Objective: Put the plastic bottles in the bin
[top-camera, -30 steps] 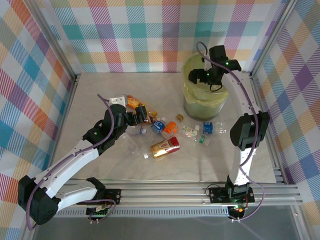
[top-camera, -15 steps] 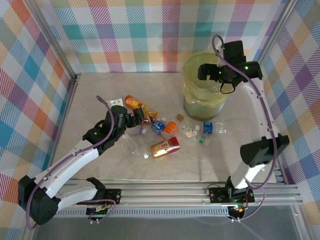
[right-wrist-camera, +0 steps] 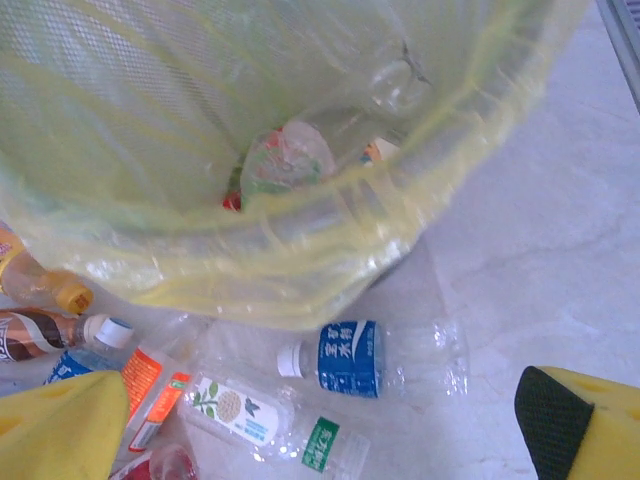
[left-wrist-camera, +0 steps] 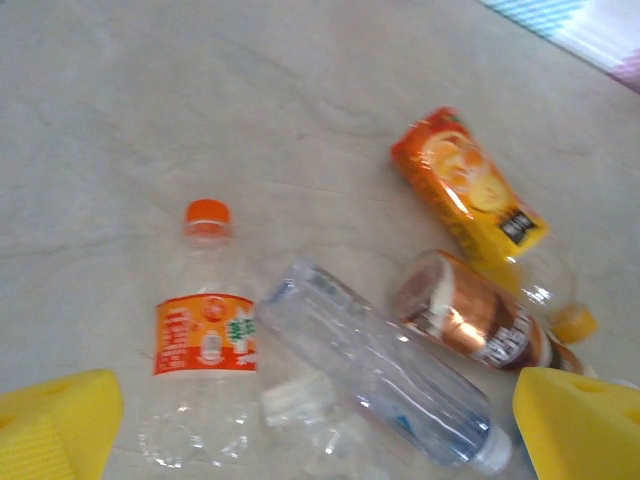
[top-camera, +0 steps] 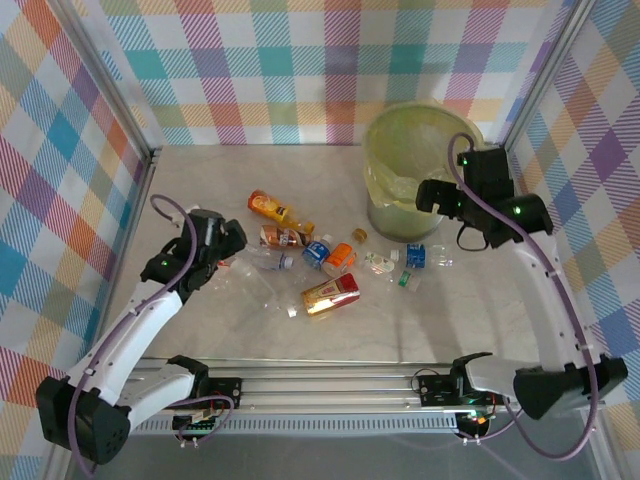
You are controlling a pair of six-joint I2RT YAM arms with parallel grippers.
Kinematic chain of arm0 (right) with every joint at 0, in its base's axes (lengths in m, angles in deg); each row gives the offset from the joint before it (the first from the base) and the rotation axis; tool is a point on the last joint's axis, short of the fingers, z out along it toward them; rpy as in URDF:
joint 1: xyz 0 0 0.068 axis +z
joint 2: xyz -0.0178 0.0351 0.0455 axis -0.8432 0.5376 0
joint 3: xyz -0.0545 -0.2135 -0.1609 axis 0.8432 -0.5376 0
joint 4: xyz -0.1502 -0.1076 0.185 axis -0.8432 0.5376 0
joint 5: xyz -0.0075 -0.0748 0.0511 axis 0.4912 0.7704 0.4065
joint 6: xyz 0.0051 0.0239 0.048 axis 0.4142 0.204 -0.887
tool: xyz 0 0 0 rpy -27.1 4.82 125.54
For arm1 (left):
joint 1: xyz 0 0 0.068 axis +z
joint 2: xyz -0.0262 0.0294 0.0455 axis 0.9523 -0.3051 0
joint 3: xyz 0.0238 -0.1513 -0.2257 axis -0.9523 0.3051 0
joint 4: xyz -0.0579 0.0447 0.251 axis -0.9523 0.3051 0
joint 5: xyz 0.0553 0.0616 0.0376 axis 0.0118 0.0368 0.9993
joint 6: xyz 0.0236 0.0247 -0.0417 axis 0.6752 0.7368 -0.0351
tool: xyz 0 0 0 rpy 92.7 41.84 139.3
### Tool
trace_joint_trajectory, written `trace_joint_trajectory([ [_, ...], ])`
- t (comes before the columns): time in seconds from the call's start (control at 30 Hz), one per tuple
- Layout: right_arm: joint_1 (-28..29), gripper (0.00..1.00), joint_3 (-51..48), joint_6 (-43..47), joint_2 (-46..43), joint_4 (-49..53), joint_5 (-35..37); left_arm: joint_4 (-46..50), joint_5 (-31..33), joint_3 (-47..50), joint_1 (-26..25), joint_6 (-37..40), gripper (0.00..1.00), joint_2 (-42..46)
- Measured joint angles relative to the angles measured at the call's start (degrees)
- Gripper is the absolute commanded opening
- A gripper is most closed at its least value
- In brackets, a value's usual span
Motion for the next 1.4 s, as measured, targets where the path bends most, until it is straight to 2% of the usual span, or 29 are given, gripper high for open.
trace_joint_trajectory([
  [0.17,0.0,1.00,-4.9,-2.7,-4.1,-1.0,1.0,0.1,-7.0,0.9,7.1,0.6,1.00,-3.3],
  [0.37,0.0,1.00,-7.1,-4.5,-4.1,-1.7,1.0,-1.1,-14.0,2.0,12.0,2.8,1.00,-9.5],
  [0.6,0.0,1.00,-9.4,-5.6,-4.0,-2.4,0.8,-4.7,-18.4,5.0,15.1,3.4,0.94,-13.1],
  [0.7,0.0,1.00,-9.7,-5.8,-4.0,-2.4,0.5,-5.9,-19.4,5.6,16.3,3.3,0.89,-14.5],
  [0.93,0.0,1.00,-9.8,-6.0,-4.0,-3.3,0.1,-9.3,-21.4,7.9,18.8,2.8,0.84,-15.9],
  [1.4,0.0,1.00,-9.9,-6.2,-3.2,-4.2,-0.5,-14.1,-24.4,10.9,20.5,-0.2,0.83,-19.2],
])
